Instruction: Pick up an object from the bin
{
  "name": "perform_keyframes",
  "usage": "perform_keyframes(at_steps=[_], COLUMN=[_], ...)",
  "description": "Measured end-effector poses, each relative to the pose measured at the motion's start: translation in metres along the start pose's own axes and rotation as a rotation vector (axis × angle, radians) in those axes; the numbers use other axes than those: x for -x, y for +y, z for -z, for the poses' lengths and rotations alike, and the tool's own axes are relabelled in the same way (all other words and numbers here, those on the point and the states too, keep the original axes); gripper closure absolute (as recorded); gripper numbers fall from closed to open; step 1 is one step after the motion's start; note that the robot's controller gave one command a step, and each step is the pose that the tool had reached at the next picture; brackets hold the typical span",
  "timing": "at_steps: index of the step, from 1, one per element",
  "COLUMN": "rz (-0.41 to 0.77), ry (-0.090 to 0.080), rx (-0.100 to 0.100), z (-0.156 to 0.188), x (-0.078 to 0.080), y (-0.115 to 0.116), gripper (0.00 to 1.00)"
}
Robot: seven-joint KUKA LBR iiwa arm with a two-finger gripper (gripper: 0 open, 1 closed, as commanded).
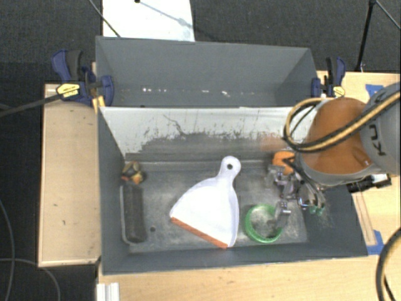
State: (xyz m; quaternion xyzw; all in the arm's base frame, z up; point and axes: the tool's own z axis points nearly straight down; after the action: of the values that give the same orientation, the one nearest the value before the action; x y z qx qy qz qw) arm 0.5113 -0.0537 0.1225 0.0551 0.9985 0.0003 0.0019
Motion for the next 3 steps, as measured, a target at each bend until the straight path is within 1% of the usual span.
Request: perform_keyframes(at_steps=[1,2,3], rz=[0.003,-0.115,-0.114], ry=[0.007,0.002,0.002], rx=[-0.001,0.0,0.0], z=[-0.0552,-0.0517,-0.0517], x=[-0.0035,-0.0074,-0.0074], y=[0.0019,0.007,0.007], gripper=[0.0,1.0,1.0])
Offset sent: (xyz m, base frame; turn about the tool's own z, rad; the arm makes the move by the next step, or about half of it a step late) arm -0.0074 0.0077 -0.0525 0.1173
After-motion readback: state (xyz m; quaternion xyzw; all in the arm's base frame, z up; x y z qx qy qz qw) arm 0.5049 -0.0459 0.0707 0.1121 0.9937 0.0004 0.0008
